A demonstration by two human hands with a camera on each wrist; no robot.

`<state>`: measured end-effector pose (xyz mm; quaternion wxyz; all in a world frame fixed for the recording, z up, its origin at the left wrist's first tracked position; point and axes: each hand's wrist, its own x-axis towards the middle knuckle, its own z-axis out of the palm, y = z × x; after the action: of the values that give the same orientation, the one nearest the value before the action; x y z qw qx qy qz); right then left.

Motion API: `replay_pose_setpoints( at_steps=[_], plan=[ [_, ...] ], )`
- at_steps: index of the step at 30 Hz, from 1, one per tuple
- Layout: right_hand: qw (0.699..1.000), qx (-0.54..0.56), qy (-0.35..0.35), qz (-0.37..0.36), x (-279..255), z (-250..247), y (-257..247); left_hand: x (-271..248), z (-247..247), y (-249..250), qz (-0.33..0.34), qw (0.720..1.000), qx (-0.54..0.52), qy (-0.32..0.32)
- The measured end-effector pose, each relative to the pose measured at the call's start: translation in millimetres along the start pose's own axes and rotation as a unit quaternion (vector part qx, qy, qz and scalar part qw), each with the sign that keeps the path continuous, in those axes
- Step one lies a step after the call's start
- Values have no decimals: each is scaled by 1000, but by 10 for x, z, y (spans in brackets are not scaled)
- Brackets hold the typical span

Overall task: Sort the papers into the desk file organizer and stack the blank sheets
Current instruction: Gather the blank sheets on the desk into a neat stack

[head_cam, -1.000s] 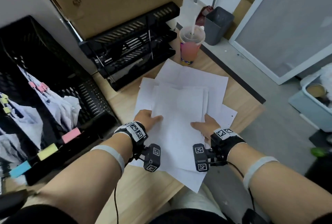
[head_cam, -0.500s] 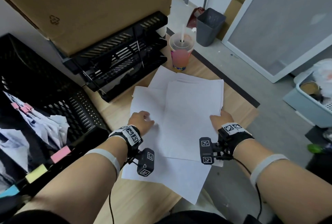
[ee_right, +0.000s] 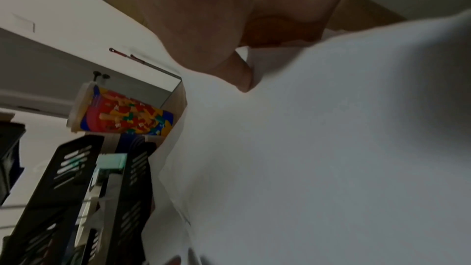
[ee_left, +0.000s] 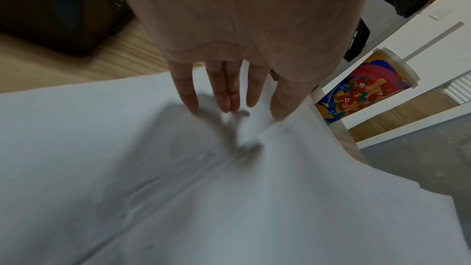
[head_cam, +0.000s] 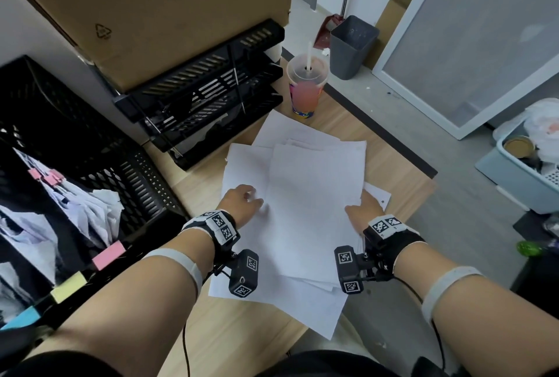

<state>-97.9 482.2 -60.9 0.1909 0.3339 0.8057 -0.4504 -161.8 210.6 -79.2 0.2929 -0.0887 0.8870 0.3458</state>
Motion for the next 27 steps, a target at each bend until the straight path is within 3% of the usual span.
replay_pose_setpoints(
  at_steps=[4, 9, 14, 18, 23, 27],
  plan=[
    [999, -10, -33, -11, -117, 245, 31, -76, -12, -26, -11, 1000, -23, 4],
    [1000, -12, 5, 11, -126, 462, 17, -152, -139, -164, -59, 995, 24, 78],
    [998, 16, -20, 54, -97, 583, -55, -195, -166, -216, -75, 994, -32, 76],
    [993, 19, -87, 81, -94, 703, -177, -232, -201, -189, -107, 991, -55, 50],
    [987, -28, -155, 41, -129, 786, -210, -314, -242, -243, -132, 991, -28, 11],
    [987, -30, -157, 7, -167, 791, -179, -387, -263, -382, -91, 989, -116, 11]
  ],
)
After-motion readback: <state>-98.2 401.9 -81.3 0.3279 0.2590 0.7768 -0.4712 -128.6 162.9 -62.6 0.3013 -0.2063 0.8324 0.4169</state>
